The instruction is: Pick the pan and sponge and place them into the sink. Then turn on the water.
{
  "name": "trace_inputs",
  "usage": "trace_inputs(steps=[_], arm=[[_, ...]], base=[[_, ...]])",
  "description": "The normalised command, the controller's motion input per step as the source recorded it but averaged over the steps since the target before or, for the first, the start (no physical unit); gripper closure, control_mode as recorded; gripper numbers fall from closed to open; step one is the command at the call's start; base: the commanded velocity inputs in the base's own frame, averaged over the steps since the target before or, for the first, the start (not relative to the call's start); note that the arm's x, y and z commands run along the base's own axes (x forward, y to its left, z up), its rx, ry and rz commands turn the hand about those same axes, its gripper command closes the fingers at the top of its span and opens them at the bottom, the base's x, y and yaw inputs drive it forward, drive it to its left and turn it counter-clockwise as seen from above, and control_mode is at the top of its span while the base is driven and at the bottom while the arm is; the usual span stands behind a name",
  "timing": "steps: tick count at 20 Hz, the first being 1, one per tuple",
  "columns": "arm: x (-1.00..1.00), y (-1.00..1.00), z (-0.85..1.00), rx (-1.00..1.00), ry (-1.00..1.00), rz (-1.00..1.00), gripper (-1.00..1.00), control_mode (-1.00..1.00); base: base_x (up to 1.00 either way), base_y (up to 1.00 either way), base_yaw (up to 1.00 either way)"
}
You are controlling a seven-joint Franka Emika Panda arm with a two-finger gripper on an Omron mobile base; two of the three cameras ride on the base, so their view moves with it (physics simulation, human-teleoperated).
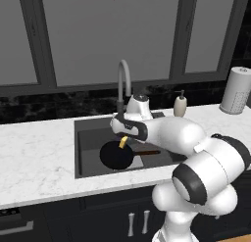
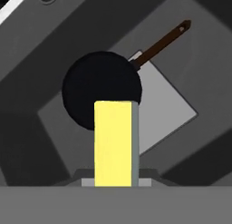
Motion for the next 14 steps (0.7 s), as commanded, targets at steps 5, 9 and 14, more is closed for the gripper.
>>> trace_inputs(steps=[5, 9, 14], arm=[[0.32, 0.00, -0.30, -0.05, -0.03, 0.00, 1.00, -1.00], [0.33, 0.00, -0.22, -0.03, -0.01, 0.00, 1.00, -1.00], [0.31, 0.00, -0.15, -0.02, 0.00, 0.00, 1.00, -1.00]], base=[[0.00, 0.00, 0.00], [0.00, 0.00, 0.00], [0.00, 0.00, 0.00]])
